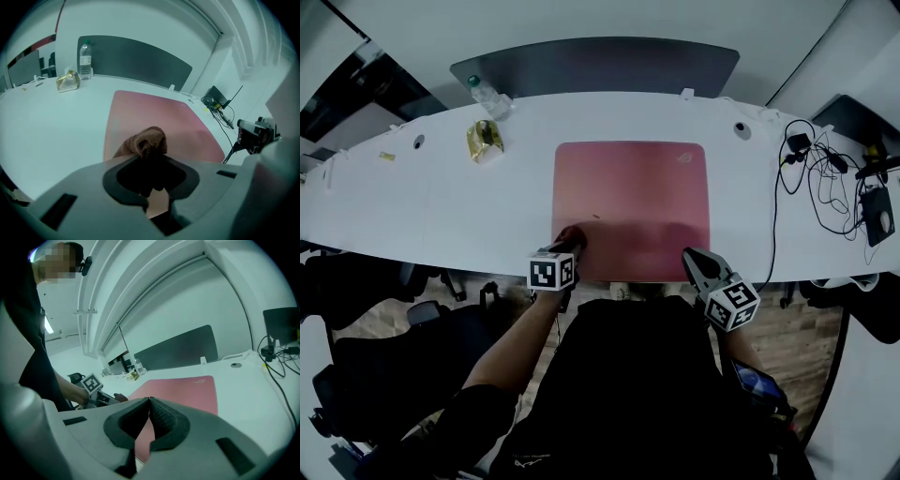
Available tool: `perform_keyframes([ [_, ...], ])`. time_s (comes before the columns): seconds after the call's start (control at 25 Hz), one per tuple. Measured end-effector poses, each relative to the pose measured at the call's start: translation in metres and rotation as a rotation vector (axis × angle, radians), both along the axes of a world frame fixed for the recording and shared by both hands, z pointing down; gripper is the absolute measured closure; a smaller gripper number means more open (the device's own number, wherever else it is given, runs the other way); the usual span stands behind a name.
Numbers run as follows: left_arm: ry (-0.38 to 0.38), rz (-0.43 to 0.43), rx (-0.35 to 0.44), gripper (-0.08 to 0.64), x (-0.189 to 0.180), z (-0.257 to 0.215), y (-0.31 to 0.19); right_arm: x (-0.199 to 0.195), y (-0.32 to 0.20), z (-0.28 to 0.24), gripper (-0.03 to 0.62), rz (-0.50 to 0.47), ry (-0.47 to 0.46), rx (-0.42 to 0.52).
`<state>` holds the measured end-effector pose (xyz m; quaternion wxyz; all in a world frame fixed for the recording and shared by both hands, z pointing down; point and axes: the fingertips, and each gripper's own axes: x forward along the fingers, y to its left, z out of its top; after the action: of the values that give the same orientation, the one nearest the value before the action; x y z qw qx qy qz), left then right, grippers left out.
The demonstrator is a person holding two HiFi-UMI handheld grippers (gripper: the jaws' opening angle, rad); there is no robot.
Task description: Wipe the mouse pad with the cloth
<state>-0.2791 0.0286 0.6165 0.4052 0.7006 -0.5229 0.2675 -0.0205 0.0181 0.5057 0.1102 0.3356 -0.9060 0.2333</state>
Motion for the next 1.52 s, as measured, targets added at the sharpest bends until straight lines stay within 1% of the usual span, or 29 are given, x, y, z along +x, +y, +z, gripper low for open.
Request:
perform_keyframes([
  [0.4,0.010,0.056,-0.032,0.477,0.059,0.007,-0.009,0.038,-0.020,-0.005,0.566,0.031,-0.024,0.000],
  [0.64,0.021,0.116,-0.049,0.477,0.099,0.007,-0.014,0.061,-0.032,-0.003,0.566,0.039,-0.030,-0.009],
  [0.84,0.039,0.144,-0.065,0.477,0.127,0.008,-0.019,0.073,-0.042,-0.001,0.566,0.040,-0.039,-0.013],
  [1.2,0.073,0.193,-0.091,0.477,0.162,0.008,-0.027,0.090,-0.057,-0.001,0.566,0.041,-0.052,-0.016],
  [1.52,0.099,0.246,-0.104,0.477,0.203,0.007,-0.030,0.103,-0.061,0.001,0.566,0.031,-0.066,-0.025],
])
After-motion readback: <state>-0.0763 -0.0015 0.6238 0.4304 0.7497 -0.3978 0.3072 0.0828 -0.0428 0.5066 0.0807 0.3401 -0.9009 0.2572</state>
